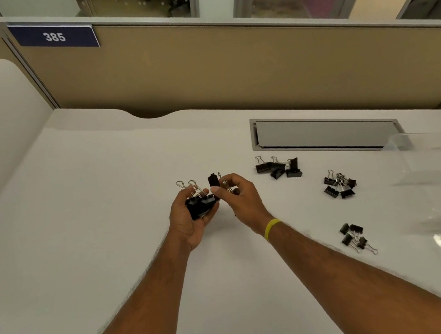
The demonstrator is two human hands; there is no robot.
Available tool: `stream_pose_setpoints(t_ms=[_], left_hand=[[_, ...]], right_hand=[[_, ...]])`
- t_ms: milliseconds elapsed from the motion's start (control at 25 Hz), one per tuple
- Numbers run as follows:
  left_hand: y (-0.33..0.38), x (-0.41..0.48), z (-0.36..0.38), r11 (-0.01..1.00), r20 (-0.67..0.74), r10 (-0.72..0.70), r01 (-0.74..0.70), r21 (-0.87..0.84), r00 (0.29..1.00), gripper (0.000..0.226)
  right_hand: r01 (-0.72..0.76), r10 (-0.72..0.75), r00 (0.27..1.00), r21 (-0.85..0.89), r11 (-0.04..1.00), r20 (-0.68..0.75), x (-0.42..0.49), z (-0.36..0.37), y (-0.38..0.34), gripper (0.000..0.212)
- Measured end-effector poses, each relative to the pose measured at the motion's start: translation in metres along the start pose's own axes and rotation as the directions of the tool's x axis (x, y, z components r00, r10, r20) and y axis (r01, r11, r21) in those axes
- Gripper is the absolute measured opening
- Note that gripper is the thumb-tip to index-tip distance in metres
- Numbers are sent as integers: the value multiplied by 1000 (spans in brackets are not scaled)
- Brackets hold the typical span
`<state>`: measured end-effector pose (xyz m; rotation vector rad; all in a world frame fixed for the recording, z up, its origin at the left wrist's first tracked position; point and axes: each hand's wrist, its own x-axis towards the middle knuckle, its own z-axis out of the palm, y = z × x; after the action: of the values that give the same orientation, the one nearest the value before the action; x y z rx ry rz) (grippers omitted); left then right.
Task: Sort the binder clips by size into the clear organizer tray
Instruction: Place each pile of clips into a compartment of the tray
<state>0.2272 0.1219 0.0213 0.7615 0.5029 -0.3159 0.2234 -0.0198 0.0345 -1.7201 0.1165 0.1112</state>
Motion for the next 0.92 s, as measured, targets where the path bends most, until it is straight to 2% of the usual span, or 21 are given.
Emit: stream_pose_setpoints(t_ms=[120,320,560,760,920], left_hand=[[-21,-19,25,996,47,-29,25,87,998,39],[-65,-50,65,978,80,-25,7,211,996,26],[-118,-74,116,946,163,-38,-17,323,986,38],[-167,-87,175,899,255,-45,-73,432,966,34],[-208,-97,231,865,249,-124,-18,502,960,39]], right_hand=[[30,-31,999,-19,999,-32,-29,-20,-5,16],[42,-51,987,-56,998,-153,-69,-55,-3,10],[49,-70,944,-73,996,-321,-103,-105,0,8],[12,-35,861,-49,999,-508,-118,-168,8,30],[-20,-3,813,-32,999,-582,-126,-234,12,32]])
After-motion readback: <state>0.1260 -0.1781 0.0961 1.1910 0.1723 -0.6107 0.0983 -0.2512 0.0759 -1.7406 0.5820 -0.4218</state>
